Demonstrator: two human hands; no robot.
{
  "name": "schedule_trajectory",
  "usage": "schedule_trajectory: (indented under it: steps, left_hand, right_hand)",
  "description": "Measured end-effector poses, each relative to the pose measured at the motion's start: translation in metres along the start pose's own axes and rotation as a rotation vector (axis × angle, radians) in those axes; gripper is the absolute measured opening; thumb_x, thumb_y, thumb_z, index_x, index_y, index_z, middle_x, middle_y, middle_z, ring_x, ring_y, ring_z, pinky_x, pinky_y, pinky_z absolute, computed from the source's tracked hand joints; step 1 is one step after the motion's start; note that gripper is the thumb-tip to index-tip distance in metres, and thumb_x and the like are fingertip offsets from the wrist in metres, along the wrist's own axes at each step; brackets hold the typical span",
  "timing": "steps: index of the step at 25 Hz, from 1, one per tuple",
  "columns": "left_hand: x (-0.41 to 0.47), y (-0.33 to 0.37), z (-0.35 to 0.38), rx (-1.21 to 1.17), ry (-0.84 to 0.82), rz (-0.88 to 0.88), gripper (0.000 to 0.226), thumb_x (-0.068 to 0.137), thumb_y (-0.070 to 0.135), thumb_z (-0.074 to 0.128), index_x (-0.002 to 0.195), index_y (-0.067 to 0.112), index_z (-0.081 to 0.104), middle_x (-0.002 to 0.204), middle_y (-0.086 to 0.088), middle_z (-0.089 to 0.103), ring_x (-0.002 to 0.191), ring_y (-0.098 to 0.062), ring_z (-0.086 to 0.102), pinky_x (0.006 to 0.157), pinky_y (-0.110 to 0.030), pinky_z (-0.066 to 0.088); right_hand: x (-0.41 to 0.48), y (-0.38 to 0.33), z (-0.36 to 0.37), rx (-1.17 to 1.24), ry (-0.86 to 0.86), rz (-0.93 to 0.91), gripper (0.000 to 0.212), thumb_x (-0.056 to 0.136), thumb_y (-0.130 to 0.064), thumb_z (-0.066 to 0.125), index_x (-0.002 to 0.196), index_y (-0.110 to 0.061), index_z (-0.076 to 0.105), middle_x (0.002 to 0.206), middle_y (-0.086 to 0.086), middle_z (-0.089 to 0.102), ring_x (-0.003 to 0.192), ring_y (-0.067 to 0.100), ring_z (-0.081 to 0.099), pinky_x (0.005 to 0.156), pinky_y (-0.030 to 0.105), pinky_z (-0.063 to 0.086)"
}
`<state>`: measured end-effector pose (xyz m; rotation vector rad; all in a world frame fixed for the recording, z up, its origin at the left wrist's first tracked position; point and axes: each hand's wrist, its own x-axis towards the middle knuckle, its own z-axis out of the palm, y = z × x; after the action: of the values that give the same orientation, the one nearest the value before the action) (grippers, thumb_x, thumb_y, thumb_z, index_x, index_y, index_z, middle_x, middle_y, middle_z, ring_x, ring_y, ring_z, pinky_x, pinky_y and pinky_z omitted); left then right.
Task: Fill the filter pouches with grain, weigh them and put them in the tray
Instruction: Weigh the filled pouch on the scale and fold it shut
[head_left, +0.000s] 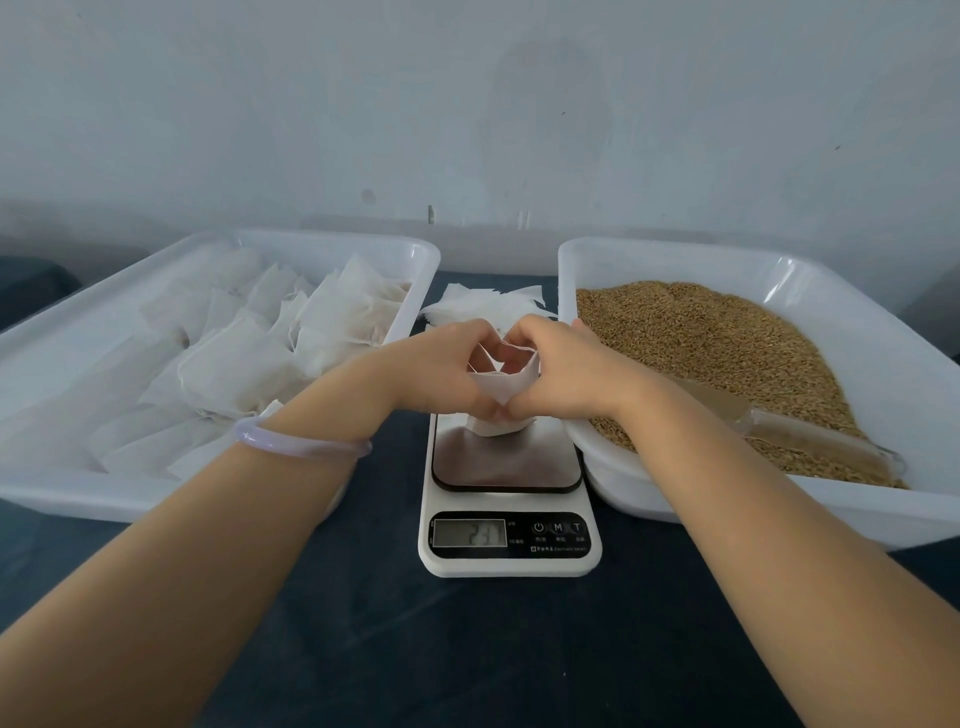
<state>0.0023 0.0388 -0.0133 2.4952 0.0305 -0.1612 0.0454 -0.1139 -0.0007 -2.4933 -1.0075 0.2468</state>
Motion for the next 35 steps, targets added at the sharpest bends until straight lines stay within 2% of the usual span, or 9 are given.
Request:
schedule_trajectory:
  steps: [7, 14, 16, 18, 22, 25, 30, 32, 35]
  left_hand:
    - [0.001, -0.002, 0.0, 0.003, -0.001, 0.001, 0.053, 0.071, 0.028, 0.079, 0.109, 0.029, 0.042, 0.117, 0.007, 0.056, 0.109, -0.013, 0.056, 0.097, -0.034, 0.045]
    - [0.001, -0.001, 0.001, 0.015, 0.008, 0.008, 0.052, 0.071, 0.028, 0.079, 0.108, 0.029, 0.042, 0.11, 0.011, 0.055, 0.105, -0.012, 0.056, 0.091, -0.029, 0.045]
    - [0.0, 0.0, 0.0, 0.013, 0.005, 0.02, 0.052, 0.071, 0.027, 0.079, 0.108, 0.031, 0.042, 0.101, 0.017, 0.053, 0.098, -0.008, 0.056, 0.082, -0.023, 0.045]
    - [-0.001, 0.001, -0.001, 0.009, -0.011, 0.045, 0.051, 0.072, 0.023, 0.079, 0.105, 0.033, 0.042, 0.094, 0.02, 0.053, 0.084, 0.0, 0.056, 0.067, -0.014, 0.041]
    - [-0.003, 0.003, -0.001, 0.004, 0.126, 0.078, 0.028, 0.069, 0.025, 0.081, 0.074, 0.029, 0.054, 0.065, 0.017, 0.052, 0.055, 0.001, 0.048, 0.051, -0.011, 0.034]
    - [-0.005, 0.005, -0.005, -0.097, 0.233, 0.075, 0.027, 0.067, 0.021, 0.082, 0.054, 0.026, 0.06, 0.04, 0.015, 0.044, 0.04, -0.001, 0.04, 0.041, -0.01, 0.029]
    - [-0.013, 0.005, -0.012, -0.114, 0.274, 0.077, 0.02, 0.071, 0.015, 0.077, 0.056, 0.017, 0.062, 0.048, 0.006, 0.046, 0.046, -0.007, 0.039, 0.046, -0.019, 0.032]
    - [-0.014, -0.004, -0.025, -0.157, 0.453, 0.029, 0.023, 0.071, 0.017, 0.073, 0.056, 0.01, 0.057, 0.052, 0.002, 0.044, 0.05, -0.009, 0.037, 0.049, -0.022, 0.031]
    - [-0.025, -0.028, -0.054, -0.245, 0.897, -0.219, 0.023, 0.066, 0.026, 0.065, 0.057, 0.008, 0.053, 0.053, 0.002, 0.046, 0.055, -0.015, 0.044, 0.05, -0.025, 0.034]
  right_hand:
    - [0.0, 0.001, 0.001, 0.005, 0.01, -0.001, 0.059, 0.072, -0.028, 0.075, 0.122, -0.021, 0.044, 0.08, -0.024, 0.038, 0.072, -0.011, 0.029, 0.093, 0.028, 0.024]
    - [-0.001, 0.001, 0.001, -0.007, 0.012, 0.01, 0.057, 0.072, -0.027, 0.074, 0.121, -0.022, 0.046, 0.085, -0.018, 0.043, 0.088, 0.006, 0.032, 0.088, 0.027, 0.023]
    - [0.001, 0.002, 0.003, -0.028, 0.023, -0.013, 0.041, 0.072, -0.03, 0.075, 0.105, -0.025, 0.052, 0.091, -0.012, 0.05, 0.088, 0.009, 0.036, 0.085, 0.027, 0.025]
    - [0.003, 0.004, 0.005, 0.007, 0.079, -0.042, 0.021, 0.072, -0.033, 0.075, 0.078, -0.025, 0.056, 0.081, -0.009, 0.055, 0.082, 0.013, 0.045, 0.076, 0.026, 0.03]
    - [0.006, 0.01, 0.004, 0.233, 0.268, -0.066, 0.024, 0.066, -0.033, 0.08, 0.063, -0.02, 0.061, 0.061, -0.011, 0.053, 0.057, 0.003, 0.046, 0.051, 0.018, 0.033]
    - [0.006, 0.009, 0.004, 0.343, 0.34, -0.108, 0.026, 0.069, -0.037, 0.08, 0.066, -0.019, 0.061, 0.054, -0.017, 0.055, 0.047, -0.003, 0.046, 0.044, 0.011, 0.034]
    - [0.005, 0.007, 0.005, 0.37, 0.364, -0.091, 0.03, 0.07, -0.044, 0.077, 0.09, -0.03, 0.059, 0.075, -0.016, 0.059, 0.061, -0.002, 0.054, 0.053, 0.015, 0.038]
    - [0.006, 0.006, 0.005, 0.398, 0.389, -0.089, 0.035, 0.071, -0.041, 0.076, 0.098, -0.027, 0.058, 0.082, -0.013, 0.062, 0.07, -0.002, 0.057, 0.06, 0.017, 0.043]
    - [0.008, 0.006, 0.006, 0.437, 0.426, -0.085, 0.031, 0.077, -0.034, 0.074, 0.102, -0.021, 0.061, 0.084, -0.011, 0.064, 0.073, -0.003, 0.058, 0.066, 0.017, 0.045]
